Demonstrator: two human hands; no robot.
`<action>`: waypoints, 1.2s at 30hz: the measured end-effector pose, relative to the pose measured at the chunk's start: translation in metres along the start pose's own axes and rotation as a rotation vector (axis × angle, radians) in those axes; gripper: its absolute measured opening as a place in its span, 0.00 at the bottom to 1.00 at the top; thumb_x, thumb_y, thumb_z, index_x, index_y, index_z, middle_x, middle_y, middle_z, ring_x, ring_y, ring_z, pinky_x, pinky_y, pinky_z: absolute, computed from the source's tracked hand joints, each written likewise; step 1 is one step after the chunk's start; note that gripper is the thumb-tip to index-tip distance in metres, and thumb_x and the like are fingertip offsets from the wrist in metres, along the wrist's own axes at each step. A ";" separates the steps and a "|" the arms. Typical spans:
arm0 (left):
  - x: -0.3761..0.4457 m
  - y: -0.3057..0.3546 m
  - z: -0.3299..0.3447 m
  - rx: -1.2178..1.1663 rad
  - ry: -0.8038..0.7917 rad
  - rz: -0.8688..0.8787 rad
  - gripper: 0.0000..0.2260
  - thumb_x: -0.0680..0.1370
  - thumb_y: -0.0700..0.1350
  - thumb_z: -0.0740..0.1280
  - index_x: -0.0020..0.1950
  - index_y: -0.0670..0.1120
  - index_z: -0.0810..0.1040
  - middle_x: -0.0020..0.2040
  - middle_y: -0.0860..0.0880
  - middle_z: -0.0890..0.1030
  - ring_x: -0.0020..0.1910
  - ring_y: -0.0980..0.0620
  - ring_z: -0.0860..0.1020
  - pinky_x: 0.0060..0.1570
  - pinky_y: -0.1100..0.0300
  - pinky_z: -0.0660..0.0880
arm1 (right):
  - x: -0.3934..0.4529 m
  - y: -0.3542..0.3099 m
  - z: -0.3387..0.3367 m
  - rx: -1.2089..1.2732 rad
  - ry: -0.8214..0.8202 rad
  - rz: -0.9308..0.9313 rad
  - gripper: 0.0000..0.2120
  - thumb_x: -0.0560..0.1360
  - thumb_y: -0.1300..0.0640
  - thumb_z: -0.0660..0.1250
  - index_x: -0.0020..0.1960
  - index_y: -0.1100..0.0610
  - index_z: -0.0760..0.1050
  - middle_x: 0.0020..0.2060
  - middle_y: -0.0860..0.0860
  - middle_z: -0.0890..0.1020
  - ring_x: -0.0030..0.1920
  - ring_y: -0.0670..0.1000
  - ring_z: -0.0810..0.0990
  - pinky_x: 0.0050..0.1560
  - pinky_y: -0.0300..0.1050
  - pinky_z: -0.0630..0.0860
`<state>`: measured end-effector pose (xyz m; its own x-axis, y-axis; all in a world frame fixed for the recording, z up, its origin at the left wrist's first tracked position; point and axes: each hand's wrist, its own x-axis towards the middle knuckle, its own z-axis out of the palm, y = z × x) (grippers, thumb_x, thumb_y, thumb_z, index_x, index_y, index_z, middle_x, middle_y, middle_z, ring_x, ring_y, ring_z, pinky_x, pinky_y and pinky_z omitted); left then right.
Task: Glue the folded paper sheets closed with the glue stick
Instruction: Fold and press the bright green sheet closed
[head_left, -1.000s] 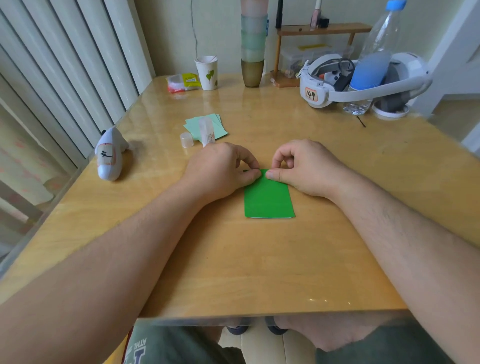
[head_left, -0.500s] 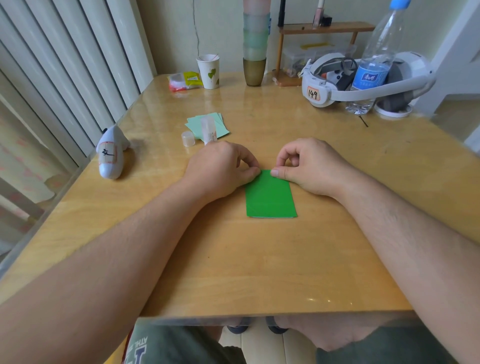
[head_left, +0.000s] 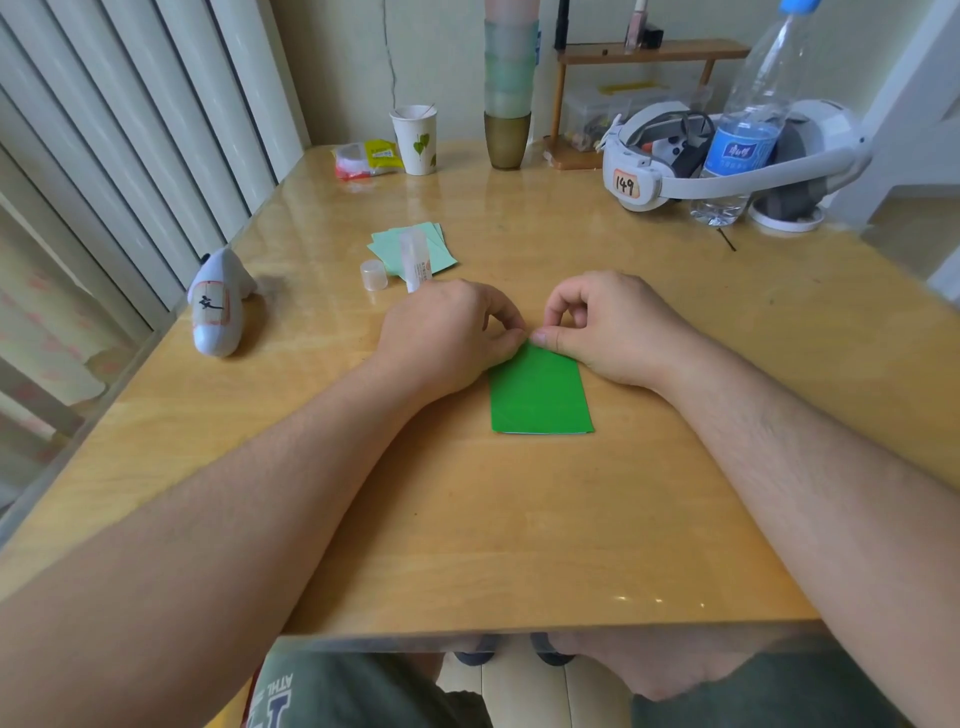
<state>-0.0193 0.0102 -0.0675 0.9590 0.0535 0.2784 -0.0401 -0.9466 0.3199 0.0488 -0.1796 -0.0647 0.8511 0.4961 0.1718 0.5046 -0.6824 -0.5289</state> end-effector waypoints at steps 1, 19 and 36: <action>0.001 0.001 0.001 0.001 0.006 -0.001 0.06 0.77 0.61 0.70 0.49 0.61 0.83 0.33 0.58 0.71 0.38 0.51 0.72 0.33 0.57 0.65 | 0.001 -0.001 0.001 -0.001 0.003 -0.003 0.11 0.72 0.43 0.78 0.41 0.47 0.81 0.32 0.45 0.73 0.34 0.47 0.71 0.35 0.44 0.68; 0.001 -0.015 -0.007 -0.060 -0.024 0.057 0.05 0.80 0.54 0.72 0.55 0.57 0.85 0.34 0.58 0.72 0.35 0.59 0.71 0.38 0.57 0.65 | -0.003 0.011 -0.010 -0.034 0.045 0.017 0.09 0.73 0.50 0.79 0.41 0.49 0.80 0.35 0.46 0.78 0.37 0.45 0.75 0.36 0.40 0.68; -0.009 -0.015 -0.013 -0.116 -0.150 0.145 0.08 0.78 0.55 0.72 0.57 0.61 0.82 0.32 0.57 0.74 0.33 0.61 0.73 0.39 0.54 0.76 | -0.009 0.018 -0.017 0.001 -0.065 -0.124 0.09 0.70 0.49 0.81 0.39 0.46 0.81 0.42 0.46 0.79 0.44 0.47 0.78 0.51 0.50 0.78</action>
<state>-0.0314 0.0279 -0.0634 0.9714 -0.1369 0.1939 -0.2045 -0.8974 0.3909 0.0525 -0.2055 -0.0622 0.7709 0.6105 0.1818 0.6052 -0.6130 -0.5079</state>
